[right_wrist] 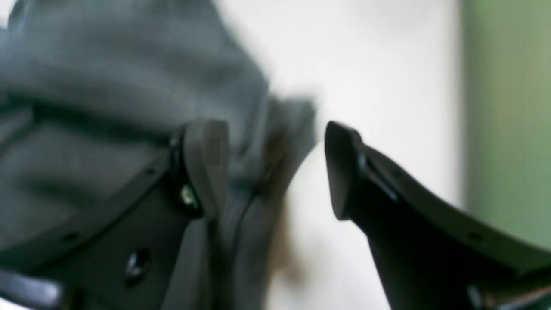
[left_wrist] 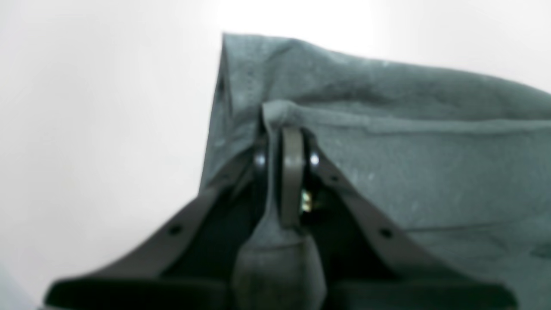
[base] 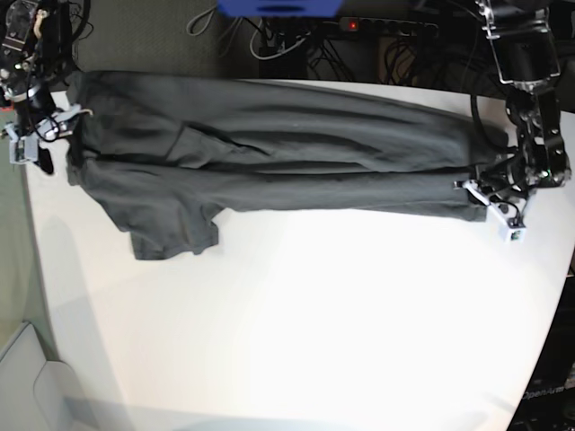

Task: Layout the t-shirt on the table in an organized manner, then fold the t-shirt properly
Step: 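Move the right gripper down to the loose shirt end, then grasp the loose end with the right gripper and fold it onto the stack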

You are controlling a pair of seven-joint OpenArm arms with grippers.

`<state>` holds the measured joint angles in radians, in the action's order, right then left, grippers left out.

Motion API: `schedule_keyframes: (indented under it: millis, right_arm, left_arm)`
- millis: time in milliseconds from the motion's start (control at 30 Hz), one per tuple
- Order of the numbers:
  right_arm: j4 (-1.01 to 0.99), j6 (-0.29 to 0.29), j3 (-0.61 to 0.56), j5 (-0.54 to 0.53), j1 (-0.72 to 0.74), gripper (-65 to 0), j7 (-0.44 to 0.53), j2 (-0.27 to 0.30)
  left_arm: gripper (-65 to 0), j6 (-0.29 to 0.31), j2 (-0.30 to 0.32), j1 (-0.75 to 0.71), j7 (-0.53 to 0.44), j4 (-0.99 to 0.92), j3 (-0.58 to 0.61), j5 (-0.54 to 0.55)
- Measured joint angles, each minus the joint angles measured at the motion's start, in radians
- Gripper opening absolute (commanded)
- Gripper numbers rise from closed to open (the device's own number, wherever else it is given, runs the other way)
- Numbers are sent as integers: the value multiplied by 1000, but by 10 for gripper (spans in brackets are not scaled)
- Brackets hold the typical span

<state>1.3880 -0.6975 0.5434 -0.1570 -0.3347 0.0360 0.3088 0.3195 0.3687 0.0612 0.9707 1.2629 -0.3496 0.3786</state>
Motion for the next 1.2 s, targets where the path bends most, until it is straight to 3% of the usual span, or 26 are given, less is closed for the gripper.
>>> schedule_keyframes:
  millis: [100, 167, 267, 467, 567, 867, 1200]
  right_arm:
    - [74, 3, 61, -6, 14, -290, 11, -32]
    - [112, 3, 70, 1, 15, -290, -33, -35]
    - [154, 3, 29, 3, 80, -289, -196, -36]
    - [130, -8, -140, -6, 377, -289, -591, -37]
    - [71, -1, -190, 3, 479, -289, -677, -40]
    - [-236, 2, -265, 5, 640, -289, -693, -55]
    - [-380, 3, -267, 3, 661, -289, -565, -55]
  left_arm:
    - [-610, 0, 0, 0, 0, 0, 0, 0]
    - [-610, 0, 0, 0, 0, 0, -1, 0]
    - [-610, 0, 0, 0, -3, 0, -2, 0]
    - [-610, 3, 0, -2, -3, -3, -2, 4]
    - [-610, 3, 0, -2, -2, -2, -2, 4]
    - [-610, 2, -3, -2, -5, -4, -3, 4]
    - [-610, 3, -3, -2, -4, -5, -4, 1]
